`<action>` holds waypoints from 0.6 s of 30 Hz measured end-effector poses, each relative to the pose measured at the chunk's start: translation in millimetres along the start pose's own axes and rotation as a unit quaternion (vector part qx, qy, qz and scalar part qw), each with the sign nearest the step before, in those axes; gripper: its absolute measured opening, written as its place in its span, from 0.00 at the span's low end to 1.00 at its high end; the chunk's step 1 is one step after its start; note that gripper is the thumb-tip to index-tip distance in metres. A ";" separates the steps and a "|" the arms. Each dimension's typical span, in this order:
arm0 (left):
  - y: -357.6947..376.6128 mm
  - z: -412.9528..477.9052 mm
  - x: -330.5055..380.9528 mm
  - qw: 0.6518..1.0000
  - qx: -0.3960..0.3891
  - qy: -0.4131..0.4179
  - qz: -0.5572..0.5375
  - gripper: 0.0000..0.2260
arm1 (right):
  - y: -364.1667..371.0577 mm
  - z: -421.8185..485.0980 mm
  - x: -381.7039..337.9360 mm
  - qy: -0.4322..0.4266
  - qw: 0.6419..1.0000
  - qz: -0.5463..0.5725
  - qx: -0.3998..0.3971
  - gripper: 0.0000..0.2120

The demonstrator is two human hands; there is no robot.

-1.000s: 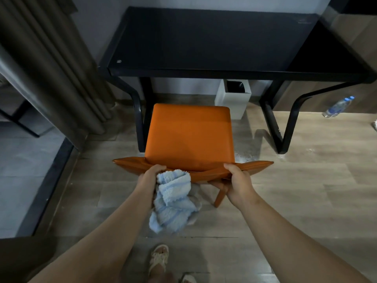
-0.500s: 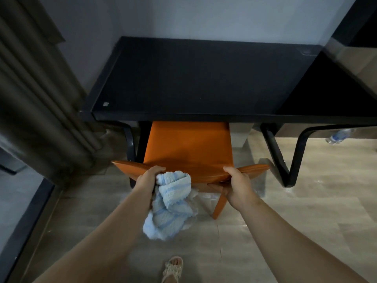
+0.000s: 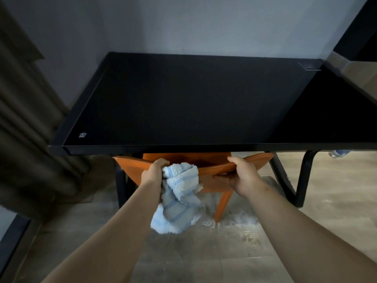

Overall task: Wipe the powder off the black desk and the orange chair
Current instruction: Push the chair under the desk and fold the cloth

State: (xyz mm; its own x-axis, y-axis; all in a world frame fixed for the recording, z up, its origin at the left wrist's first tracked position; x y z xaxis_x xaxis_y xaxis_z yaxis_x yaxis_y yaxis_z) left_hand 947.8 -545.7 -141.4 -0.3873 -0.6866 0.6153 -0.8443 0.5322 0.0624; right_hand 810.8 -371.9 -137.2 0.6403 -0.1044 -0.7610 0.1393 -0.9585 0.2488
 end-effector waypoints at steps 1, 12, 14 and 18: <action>4.3 1.7 2.2 1.000 0.005 -0.002 0.000 0.19 | 0.3 4.7 -3.5 0.000 1.000 -0.001 0.002 0.13; 9.3 -6.7 4.0 0.999 0.022 -0.016 0.041 0.16 | -2.0 8.5 -6.0 -0.007 0.998 -0.059 0.027 0.22; 6.6 -17.6 1.0 0.998 0.030 -0.015 0.051 0.20 | -3.9 -4.2 -1.2 -0.011 0.987 -0.144 0.070 0.32; 4.8 -55.4 -11.4 0.996 0.010 0.016 0.087 0.18 | -7.5 -63.9 13.6 -0.097 0.975 -0.194 0.051 0.27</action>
State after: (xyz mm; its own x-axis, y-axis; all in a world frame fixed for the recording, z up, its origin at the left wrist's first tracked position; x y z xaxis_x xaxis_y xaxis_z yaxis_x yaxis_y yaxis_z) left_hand 968.7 -507.9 -104.6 -0.5165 -0.5680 0.6407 -0.7723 0.6321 -0.0622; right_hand 866.8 -349.3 -111.2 0.3983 0.2320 -0.8875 0.2596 -0.9564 -0.1335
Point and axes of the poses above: each hand's wrist, its own z-axis towards the middle knuckle, its own y-axis out of the palm, x = y × z, the point moved 2 cm from there along z, towards the middle knuckle, and after that the axes turned 5 degrees about -y, right-handed, at the moved point
